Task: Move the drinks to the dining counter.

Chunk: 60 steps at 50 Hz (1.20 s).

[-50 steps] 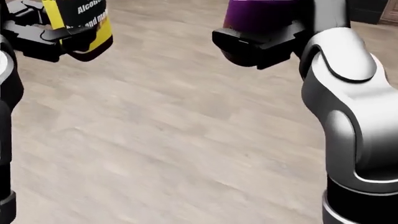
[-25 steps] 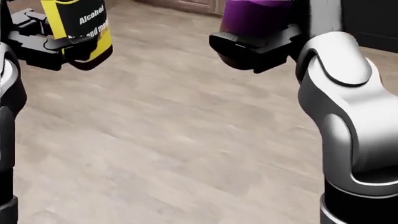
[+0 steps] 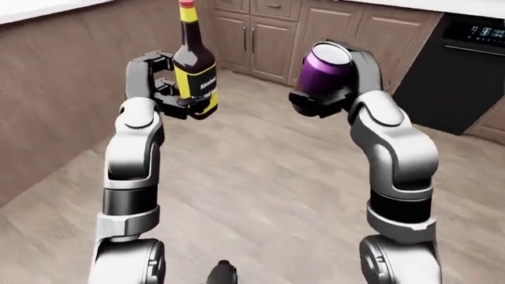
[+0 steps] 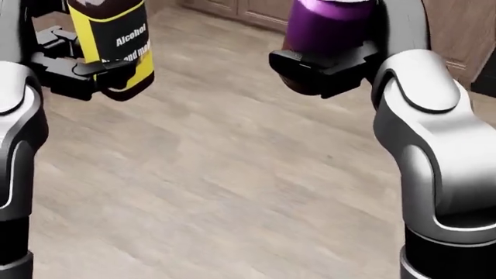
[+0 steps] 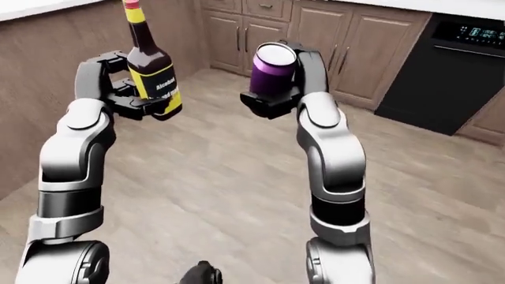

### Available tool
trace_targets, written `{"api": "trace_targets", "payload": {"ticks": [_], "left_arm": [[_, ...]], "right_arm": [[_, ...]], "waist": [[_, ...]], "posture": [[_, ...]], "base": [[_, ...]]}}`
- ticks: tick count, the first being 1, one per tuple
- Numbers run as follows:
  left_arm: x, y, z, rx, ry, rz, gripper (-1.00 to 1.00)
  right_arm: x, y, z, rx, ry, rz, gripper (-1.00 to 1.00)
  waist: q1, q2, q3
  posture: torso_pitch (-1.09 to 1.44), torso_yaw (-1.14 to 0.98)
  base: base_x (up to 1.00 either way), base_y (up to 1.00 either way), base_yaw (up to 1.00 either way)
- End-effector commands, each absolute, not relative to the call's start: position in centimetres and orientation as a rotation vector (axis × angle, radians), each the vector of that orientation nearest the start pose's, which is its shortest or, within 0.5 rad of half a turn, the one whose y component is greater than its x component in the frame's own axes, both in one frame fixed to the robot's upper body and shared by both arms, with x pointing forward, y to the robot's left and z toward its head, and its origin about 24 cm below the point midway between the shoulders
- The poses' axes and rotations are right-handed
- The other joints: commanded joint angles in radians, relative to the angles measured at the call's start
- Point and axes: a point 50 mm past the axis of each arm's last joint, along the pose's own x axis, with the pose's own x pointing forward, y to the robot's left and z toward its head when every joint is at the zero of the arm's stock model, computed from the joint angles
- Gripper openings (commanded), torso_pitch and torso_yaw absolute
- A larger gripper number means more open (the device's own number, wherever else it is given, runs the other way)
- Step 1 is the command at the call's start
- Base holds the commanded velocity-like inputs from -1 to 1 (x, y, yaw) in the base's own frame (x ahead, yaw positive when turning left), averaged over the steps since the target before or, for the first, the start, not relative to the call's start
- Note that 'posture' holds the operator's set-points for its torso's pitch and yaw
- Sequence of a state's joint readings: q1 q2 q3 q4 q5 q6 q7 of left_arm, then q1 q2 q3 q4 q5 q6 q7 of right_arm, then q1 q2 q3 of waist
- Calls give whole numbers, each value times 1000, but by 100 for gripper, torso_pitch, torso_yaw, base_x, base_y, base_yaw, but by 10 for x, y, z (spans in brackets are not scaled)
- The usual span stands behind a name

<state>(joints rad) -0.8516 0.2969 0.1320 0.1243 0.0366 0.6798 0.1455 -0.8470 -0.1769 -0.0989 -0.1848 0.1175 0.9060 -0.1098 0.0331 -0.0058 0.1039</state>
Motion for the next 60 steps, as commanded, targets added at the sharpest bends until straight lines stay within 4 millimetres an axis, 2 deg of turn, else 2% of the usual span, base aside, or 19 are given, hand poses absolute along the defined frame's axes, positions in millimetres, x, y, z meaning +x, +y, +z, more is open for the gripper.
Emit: {"api": "trace_targets", "payload": {"ticks": [1, 2, 4, 8, 12, 16, 17, 18, 27, 29, 30, 31, 34, 38, 41, 42, 46, 55, 60], "left_arm": [[355, 200, 273, 205, -268, 310, -100], [355, 200, 273, 205, -268, 310, -100], [355, 200, 273, 206, -269, 310, -100], [354, 200, 274, 208, -270, 309, -100], [353, 200, 273, 211, -269, 309, -100], [352, 201, 274, 212, -273, 305, -100], [352, 201, 275, 213, -273, 306, -100], [352, 201, 275, 213, -274, 306, -100], [348, 203, 275, 235, -271, 297, -100], [347, 203, 280, 241, -272, 290, -100], [346, 203, 284, 244, -276, 288, -100], [345, 204, 286, 242, -276, 282, -100], [344, 206, 289, 246, -276, 278, -100], [341, 209, 300, 250, -285, 281, -100], [338, 210, 303, 247, -288, 281, -100], [338, 211, 303, 248, -288, 281, -100], [339, 210, 308, 250, -290, 280, -100], [340, 206, 312, 249, -296, 276, -100], [341, 207, 311, 248, -295, 278, -100]], "right_arm": [[333, -134, 270, -59, -201, 31, -100], [332, -134, 271, -58, -200, 31, -100], [332, -134, 271, -58, -201, 32, -100], [331, -135, 271, -64, -203, 36, -100], [331, -136, 271, -81, -197, 40, -100], [330, -136, 275, -86, -200, 46, -100], [330, -136, 275, -88, -200, 49, -100], [330, -137, 276, -85, -199, 56, -100], [326, -139, 282, -125, -198, 91, -100], [327, -136, 285, -146, -200, 102, -100], [326, -135, 287, -158, -201, 105, -100], [328, -135, 286, -178, -196, 108, -100], [327, -134, 295, -177, -197, 121, -100], [326, -136, 312, -168, -211, 120, -100], [325, -132, 316, -166, -215, 134, -100], [325, -131, 318, -166, -217, 135, -100], [324, -132, 326, -159, -231, 133, -100], [320, -136, 332, -162, -243, 127, -100], [320, -136, 329, -162, -241, 128, -100]], "waist": [[11, 63, -40], [35, 169, -39], [50, 83, -89], [64, 93, -101], [24, 44, -112], [-11, -83, -118], [-7, -69, -135], [-26, -61, -105], [-5, 1, -80], [-2, 51, -79], [1, 120, -89], [-9, 56, -66], [12, 59, -101], [0, 6, -81], [-37, -103, -91], [-28, -68, -98], [-23, -62, -105], [-15, 21, -90], [-8, 108, -98]], "posture": [[0, 0], [0, 0], [0, 0], [0, 0], [0, 0], [0, 0], [0, 0], [0, 0], [0, 0], [0, 0], [0, 0], [0, 0], [0, 0], [0, 0], [0, 0], [0, 0], [0, 0], [0, 0], [0, 0]], "base": [[4, 0, 100], [6, 0, 100], [9, 0, 100], [9, 0, 100], [9, 0, 100], [6, 0, 100], [4, 0, 100], [3, 0, 100], [2, 0, 100], [1, 0, 100], [2, 0, 100], [1, 0, 100], [2, 0, 100], [1, 0, 100], [2, 0, 100], [2, 0, 100], [1, 0, 100], [1, 0, 100], [1, 0, 100]]}}
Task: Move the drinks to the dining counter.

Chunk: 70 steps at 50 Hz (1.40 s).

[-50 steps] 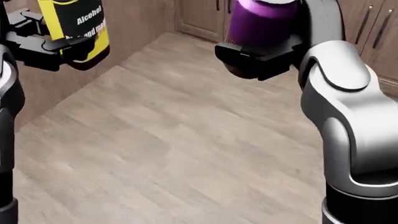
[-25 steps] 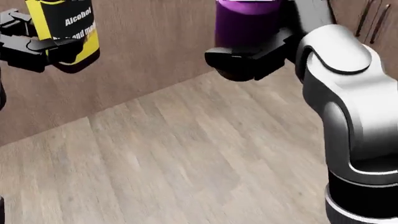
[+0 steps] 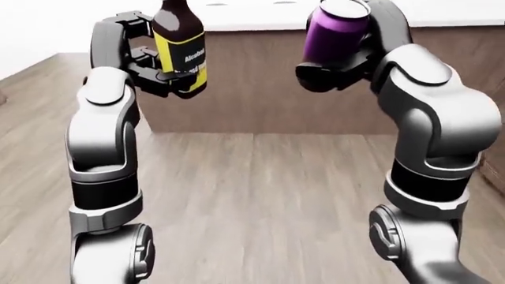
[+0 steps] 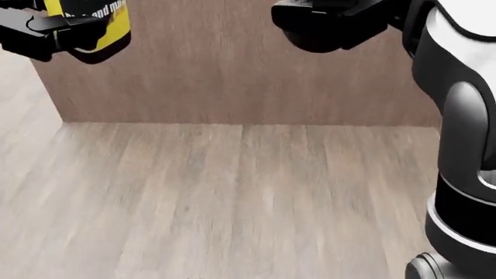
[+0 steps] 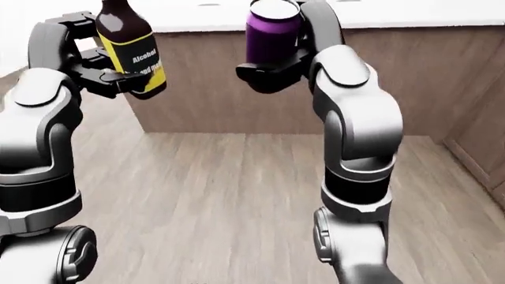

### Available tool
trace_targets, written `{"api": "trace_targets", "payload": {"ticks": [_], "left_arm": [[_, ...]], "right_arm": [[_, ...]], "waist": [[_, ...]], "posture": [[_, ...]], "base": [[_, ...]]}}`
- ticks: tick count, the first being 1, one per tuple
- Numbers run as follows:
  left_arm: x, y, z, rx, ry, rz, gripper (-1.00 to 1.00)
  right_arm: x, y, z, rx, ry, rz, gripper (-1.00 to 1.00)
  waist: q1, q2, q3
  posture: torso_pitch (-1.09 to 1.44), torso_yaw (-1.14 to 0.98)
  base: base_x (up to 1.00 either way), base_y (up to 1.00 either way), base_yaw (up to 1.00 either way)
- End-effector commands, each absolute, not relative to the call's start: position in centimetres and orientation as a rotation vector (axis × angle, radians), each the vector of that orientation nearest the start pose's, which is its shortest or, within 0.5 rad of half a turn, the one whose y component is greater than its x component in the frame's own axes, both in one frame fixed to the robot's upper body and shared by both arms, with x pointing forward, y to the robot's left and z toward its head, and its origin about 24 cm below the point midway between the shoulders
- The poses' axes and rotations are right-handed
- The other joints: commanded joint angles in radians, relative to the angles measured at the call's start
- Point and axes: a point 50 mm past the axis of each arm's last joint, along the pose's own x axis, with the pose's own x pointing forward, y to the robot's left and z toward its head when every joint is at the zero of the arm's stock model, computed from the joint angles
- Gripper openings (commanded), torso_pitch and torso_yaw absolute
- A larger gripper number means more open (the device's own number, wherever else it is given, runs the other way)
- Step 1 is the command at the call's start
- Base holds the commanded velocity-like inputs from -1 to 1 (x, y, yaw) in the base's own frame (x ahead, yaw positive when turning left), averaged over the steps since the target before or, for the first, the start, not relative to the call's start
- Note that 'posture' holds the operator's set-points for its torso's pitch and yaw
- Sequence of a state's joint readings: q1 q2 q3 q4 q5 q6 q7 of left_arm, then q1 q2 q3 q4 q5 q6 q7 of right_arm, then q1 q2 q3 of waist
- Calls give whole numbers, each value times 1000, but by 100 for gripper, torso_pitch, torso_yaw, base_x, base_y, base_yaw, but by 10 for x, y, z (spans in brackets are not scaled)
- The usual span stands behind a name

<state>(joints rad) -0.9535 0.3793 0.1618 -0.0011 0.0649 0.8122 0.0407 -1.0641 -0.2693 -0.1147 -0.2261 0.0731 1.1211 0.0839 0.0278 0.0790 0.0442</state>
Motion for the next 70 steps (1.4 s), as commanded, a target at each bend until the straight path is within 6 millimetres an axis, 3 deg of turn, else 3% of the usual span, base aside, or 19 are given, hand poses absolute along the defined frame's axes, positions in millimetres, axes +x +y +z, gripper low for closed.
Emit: {"api": "trace_targets", "payload": {"ticks": [1, 10, 12, 13, 20, 30, 31, 34, 39, 40, 42, 44, 46, 50, 54, 58, 59, 62, 70], "left_arm": [[341, 207, 311, 247, -295, 278, -100], [341, 205, 310, 241, -294, 278, -100], [342, 206, 309, 241, -294, 278, -100], [342, 205, 309, 241, -293, 278, -100], [342, 205, 310, 242, -295, 277, -100], [343, 201, 314, 244, -301, 267, -100], [343, 201, 314, 245, -302, 266, -100], [343, 200, 313, 245, -301, 265, -100], [343, 199, 315, 245, -302, 262, -100], [343, 199, 315, 244, -303, 262, -100], [343, 199, 314, 245, -302, 262, -100], [343, 199, 314, 245, -302, 261, -100], [343, 198, 315, 245, -303, 261, -100], [343, 198, 316, 244, -306, 261, -100], [342, 199, 318, 245, -307, 263, -100], [342, 200, 318, 244, -309, 263, -100], [342, 200, 319, 244, -309, 263, -100], [342, 199, 319, 245, -310, 262, -100], [343, 200, 317, 246, -308, 261, -100]], "right_arm": [[320, -136, 328, -161, -240, 128, -100], [320, -138, 324, -156, -236, 128, -100], [321, -139, 324, -161, -232, 121, -100], [322, -141, 324, -152, -223, 107, -100], [321, -142, 325, -139, -228, 106, -100], [318, -148, 329, -130, -248, 103, -100], [317, -148, 329, -132, -252, 107, -100], [317, -149, 329, -135, -256, 103, -100], [317, -153, 329, -117, -248, 87, -100], [317, -154, 329, -108, -244, 80, -100], [317, -154, 330, -101, -245, 82, -100], [316, -155, 331, -98, -247, 82, -100], [316, -155, 331, -99, -248, 83, -100], [316, -156, 333, -100, -254, 81, -100], [316, -154, 334, -111, -258, 84, -100], [316, -152, 333, -117, -249, 90, -100], [316, -152, 333, -117, -249, 89, -100], [317, -152, 332, -120, -245, 91, -100], [317, -149, 331, -126, -249, 100, -100]], "waist": [[1, 5, -37], [0, -96, -14], [-2, -142, -13], [-30, -201, -32], [-39, -88, 27], [-54, 34, 14], [-60, -2, 17], [-42, -8, -26], [-15, -53, -44], [-53, -33, -33], [-80, -116, -55], [-52, -133, -2], [-69, -111, -48], [-67, -62, -1], [21, 37, -16], [-2, -2, 17], [-9, -12, -28], [0, -50, 49], [30, -109, -28]], "posture": [[0, 0], [0, 0], [0, 0], [0, 0], [0, 0], [0, 0], [0, 0], [0, 0], [0, 0], [0, 0], [0, 0], [0, 0], [0, 0], [0, 0], [0, 0], [0, 0], [0, 0], [0, 0], [0, 0]], "base": [[2, 0, 100], [1, 0, 100], [1, 0, 100], [1, 100, 0], [55, 12, 0], [95, 0, 0], [100, 0, 0], [100, 0, 0], [98, -5, 0], [55, 0, -95], [31, 0, -100], [27, 0, -100], [27, 0, -100], [27, 0, -100], [10, -8, -25], [0, 0, 0], [46, 0, 0], [100, -3, 0], [100, -3, 0]]}}
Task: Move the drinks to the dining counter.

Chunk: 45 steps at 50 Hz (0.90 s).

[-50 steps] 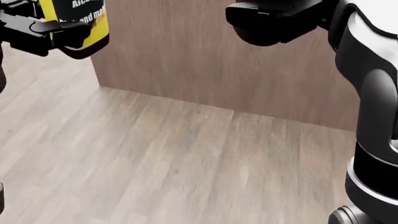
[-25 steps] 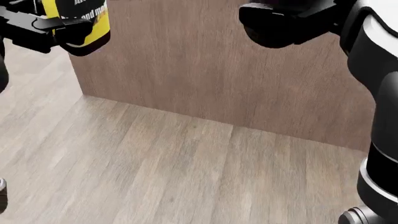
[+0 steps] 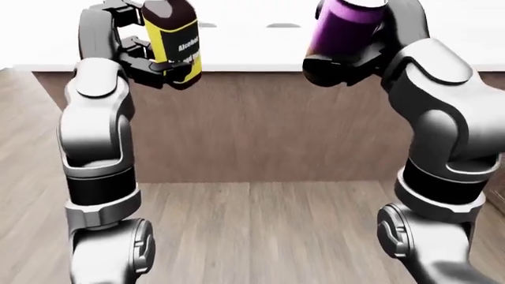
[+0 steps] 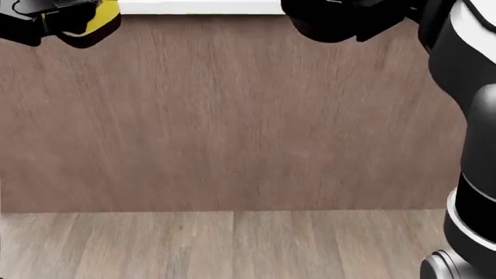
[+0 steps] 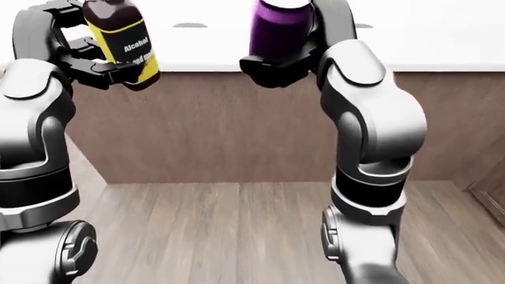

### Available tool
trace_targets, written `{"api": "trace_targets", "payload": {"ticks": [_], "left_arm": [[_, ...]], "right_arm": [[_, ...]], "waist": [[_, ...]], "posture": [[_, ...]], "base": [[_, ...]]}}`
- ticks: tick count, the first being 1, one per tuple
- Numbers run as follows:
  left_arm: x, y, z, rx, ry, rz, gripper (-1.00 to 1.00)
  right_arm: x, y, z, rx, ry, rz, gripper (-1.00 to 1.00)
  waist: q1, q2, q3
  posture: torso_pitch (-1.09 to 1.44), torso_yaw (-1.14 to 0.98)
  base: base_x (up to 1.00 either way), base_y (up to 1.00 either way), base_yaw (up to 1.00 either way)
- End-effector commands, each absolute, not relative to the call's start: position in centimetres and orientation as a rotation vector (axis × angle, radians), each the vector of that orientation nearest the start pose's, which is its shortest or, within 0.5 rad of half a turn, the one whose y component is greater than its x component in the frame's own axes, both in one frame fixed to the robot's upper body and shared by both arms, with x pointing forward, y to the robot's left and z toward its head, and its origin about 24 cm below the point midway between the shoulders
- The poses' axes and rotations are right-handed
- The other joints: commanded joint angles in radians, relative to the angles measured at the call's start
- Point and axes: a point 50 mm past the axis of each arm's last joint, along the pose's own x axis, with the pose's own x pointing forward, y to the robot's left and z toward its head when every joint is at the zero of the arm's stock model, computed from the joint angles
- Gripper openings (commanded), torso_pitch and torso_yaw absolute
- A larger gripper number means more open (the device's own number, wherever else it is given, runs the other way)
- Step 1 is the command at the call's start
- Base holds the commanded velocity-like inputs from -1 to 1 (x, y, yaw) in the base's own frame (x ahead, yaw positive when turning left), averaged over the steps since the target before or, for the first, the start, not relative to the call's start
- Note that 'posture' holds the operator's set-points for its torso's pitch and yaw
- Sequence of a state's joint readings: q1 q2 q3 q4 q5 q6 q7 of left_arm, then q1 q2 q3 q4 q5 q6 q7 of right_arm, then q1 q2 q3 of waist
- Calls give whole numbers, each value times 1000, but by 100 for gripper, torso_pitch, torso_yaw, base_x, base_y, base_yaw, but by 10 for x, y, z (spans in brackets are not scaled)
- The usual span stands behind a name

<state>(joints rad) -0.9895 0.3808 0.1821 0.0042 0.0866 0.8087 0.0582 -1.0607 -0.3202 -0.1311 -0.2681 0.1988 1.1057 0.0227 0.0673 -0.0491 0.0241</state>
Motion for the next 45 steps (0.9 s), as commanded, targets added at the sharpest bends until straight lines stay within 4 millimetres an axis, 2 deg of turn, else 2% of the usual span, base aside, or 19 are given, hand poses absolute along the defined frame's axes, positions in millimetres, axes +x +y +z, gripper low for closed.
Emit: {"api": "trace_targets", "payload": {"ticks": [1, 3, 5, 9, 12, 13, 14, 17, 20, 23, 25, 27, 31, 32, 36, 39, 40, 44, 45], "left_arm": [[343, 200, 317, 246, -308, 262, -100], [343, 200, 318, 246, -309, 263, -100], [343, 201, 318, 246, -310, 263, -100], [341, 200, 319, 247, -311, 262, -100], [340, 200, 320, 247, -313, 262, -100], [340, 200, 320, 247, -313, 262, -100], [340, 200, 320, 248, -313, 262, -100], [339, 201, 321, 247, -315, 263, -100], [339, 201, 321, 247, -315, 262, -100], [340, 201, 321, 247, -314, 264, -100], [340, 201, 319, 248, -314, 262, -100], [341, 201, 319, 248, -313, 262, -100], [341, 201, 319, 247, -313, 262, -100], [341, 201, 319, 248, -313, 262, -100], [340, 201, 319, 249, -313, 262, -100], [340, 201, 319, 249, -313, 262, -100], [341, 200, 319, 250, -313, 261, -100], [342, 200, 318, 251, -311, 262, -100], [342, 201, 318, 251, -311, 262, -100]], "right_arm": [[317, -149, 331, -127, -249, 100, -100], [317, -149, 332, -127, -250, 101, -100], [316, -149, 333, -126, -256, 103, -100], [315, -148, 335, -129, -260, 111, -100], [314, -147, 335, -133, -266, 116, -100], [314, -147, 335, -135, -267, 117, -100], [313, -146, 336, -137, -269, 116, -100], [313, -146, 338, -123, -277, 117, -100], [312, -146, 339, -121, -282, 113, -100], [313, -147, 339, -119, -284, 108, -100], [313, -146, 339, -117, -285, 112, -100], [312, -146, 338, -117, -285, 114, -100], [313, -147, 338, -116, -285, 110, -100], [313, -147, 338, -113, -286, 110, -100], [313, -149, 338, -111, -284, 105, -100], [312, -150, 338, -113, -285, 103, -100], [312, -150, 338, -113, -285, 102, -100], [313, -152, 336, -110, -273, 96, -100], [313, -152, 336, -110, -273, 96, -100]], "waist": [[-8, 6, -11], [-21, -56, -22], [-21, -30, 14], [-39, -15, -11], [-47, 62, 4], [-41, 143, -16], [-45, 143, 18], [21, 98, 9], [-43, 100, 36], [-42, 9, 57], [-69, -86, -5], [-67, -6, 3], [-76, -17, -34], [-74, -18, -9], [-85, 35, 20], [-94, 119, -7], [-88, 80, 20], [-78, 75, -36], [-72, 68, -6]], "posture": [[0, 0], [0, 0], [0, 0], [0, 0], [0, 0], [0, 0], [0, 0], [0, 0], [0, 0], [0, 0], [0, 0], [0, 0], [0, 0], [0, 0], [0, 0], [0, 0], [0, 0], [0, 0], [0, 0]], "base": [[100, -3, 0], [100, -4, 0], [100, -4, 0], [61, -2, 0], [23, 0, 0], [6, 0, 0], [2, 0, 0], [1, 40, 33], [5, 33, 67], [8, 54, 0], [9, 48, 0], [8, 0, 88], [8, 22, 50], [0, 0, 0], [0, 0, 0], [0, 0, 0], [0, 0, 0], [8, 0, 0], [36, 0, 0]]}}
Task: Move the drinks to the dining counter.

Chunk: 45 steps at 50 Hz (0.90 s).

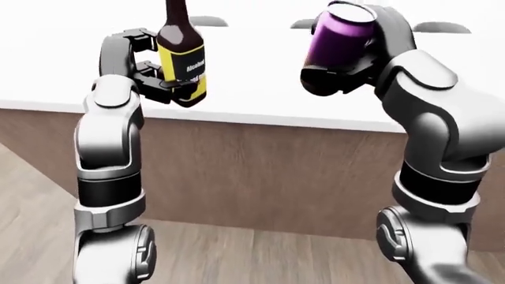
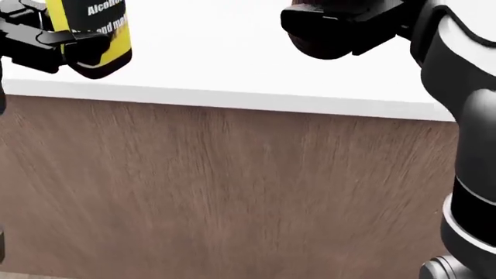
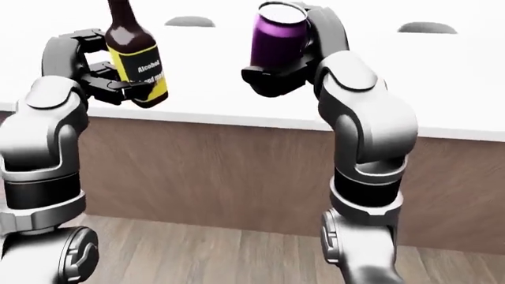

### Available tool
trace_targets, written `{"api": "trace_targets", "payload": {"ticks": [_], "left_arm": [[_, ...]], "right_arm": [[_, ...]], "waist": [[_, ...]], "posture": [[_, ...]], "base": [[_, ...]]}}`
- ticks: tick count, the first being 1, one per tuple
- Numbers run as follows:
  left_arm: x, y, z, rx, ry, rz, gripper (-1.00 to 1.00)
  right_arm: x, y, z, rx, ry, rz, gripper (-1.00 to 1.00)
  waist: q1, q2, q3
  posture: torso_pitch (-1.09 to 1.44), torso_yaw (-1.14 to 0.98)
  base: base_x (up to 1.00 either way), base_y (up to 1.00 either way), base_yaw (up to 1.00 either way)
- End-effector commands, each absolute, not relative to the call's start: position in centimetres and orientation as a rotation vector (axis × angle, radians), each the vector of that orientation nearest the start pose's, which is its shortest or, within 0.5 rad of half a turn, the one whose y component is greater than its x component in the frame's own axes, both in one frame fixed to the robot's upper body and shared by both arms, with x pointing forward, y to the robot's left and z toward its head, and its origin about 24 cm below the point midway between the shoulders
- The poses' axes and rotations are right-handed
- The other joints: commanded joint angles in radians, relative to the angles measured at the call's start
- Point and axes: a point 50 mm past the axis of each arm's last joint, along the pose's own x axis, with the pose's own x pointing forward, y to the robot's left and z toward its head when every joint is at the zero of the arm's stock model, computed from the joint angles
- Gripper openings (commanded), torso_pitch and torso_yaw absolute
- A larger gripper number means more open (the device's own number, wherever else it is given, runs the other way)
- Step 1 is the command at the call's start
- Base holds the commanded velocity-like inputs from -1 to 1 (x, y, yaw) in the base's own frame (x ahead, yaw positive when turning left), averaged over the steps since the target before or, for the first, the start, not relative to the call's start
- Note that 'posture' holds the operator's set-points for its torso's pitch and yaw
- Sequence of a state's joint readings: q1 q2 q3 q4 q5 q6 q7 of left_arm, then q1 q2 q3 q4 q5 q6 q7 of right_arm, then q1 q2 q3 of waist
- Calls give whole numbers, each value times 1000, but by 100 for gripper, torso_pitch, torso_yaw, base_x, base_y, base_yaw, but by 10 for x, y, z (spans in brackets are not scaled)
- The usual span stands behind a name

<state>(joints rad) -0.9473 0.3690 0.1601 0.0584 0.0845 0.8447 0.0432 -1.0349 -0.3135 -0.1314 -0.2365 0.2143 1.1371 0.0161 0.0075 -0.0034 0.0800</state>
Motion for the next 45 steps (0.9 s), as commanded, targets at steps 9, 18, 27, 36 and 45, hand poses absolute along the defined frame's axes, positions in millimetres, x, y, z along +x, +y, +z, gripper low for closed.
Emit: {"api": "trace_targets", "payload": {"ticks": [9, 18, 27, 36, 45], "left_arm": [[342, 199, 316, 253, -308, 257, -100], [342, 199, 317, 253, -310, 258, -100], [341, 200, 319, 254, -313, 260, -100], [340, 201, 323, 257, -317, 263, -100], [338, 201, 327, 260, -322, 263, -100]], "right_arm": [[314, -153, 333, -110, -269, 96, -100], [312, -154, 335, -109, -277, 93, -100], [312, -154, 337, -115, -280, 95, -100], [311, -153, 340, -124, -279, 99, -100], [318, -150, 338, -133, -254, 93, -100]], "waist": [[38, -11, -41], [25, -65, -35], [26, 36, -5], [11, -19, -20], [-15, 17, -63]], "posture": [[0, 0], [0, 0], [0, 0], [0, 0], [0, 0]], "base": [[97, 0, 0], [36, 0, 0], [0, 0, 0], [0, 0, 0], [0, 0, 0]]}}
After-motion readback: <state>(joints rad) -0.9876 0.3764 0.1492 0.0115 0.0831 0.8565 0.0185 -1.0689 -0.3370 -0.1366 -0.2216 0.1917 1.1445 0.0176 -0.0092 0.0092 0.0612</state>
